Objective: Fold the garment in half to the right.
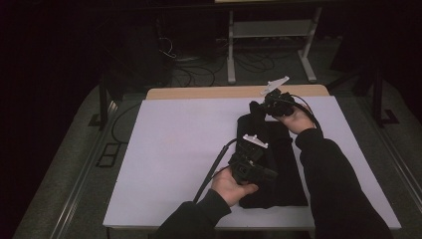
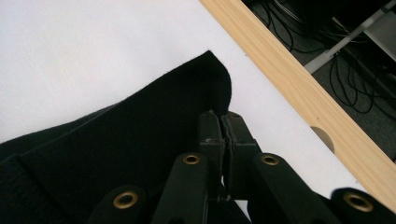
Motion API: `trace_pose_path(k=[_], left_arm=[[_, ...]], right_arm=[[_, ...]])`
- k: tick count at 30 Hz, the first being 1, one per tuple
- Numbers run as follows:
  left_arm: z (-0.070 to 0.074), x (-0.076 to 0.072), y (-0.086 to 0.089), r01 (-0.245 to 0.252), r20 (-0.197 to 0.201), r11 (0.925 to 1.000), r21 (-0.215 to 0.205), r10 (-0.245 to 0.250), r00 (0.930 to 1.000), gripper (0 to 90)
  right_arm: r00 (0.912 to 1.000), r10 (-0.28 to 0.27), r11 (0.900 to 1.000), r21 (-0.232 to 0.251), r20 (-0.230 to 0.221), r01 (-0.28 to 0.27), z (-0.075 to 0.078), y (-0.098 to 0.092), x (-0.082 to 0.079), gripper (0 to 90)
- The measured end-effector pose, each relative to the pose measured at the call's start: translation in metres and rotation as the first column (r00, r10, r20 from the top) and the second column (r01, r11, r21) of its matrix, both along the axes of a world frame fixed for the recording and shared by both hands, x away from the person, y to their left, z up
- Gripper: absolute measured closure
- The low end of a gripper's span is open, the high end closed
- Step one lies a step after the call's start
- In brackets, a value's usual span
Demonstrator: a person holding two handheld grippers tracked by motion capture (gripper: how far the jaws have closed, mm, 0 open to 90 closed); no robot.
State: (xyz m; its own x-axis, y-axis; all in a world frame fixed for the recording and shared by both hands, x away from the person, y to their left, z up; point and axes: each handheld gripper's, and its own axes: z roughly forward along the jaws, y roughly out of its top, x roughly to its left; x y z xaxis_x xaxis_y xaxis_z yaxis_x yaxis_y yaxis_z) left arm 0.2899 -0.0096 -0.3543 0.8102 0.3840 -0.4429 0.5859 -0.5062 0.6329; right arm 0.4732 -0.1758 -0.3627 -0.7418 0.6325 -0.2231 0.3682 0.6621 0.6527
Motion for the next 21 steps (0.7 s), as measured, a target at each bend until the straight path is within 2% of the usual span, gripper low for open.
trace_pose_path(k=[12,21], left_arm=[[-0.007,0.002,-0.018,0.019,-0.016,0.9998,0.005,-0.019,0.9997,85.5],[-0.017,0.004,-0.028,0.042,-0.020,0.9979,0.050,-0.041,0.9990,85.5]], right_arm=[[0.9996,-0.026,1.000,0.009,-0.004,0.026,-0.005,-0.017,-0.003,86.0],[0.9987,-0.047,0.998,0.039,-0.018,0.048,-0.015,-0.027,-0.005,86.0]])
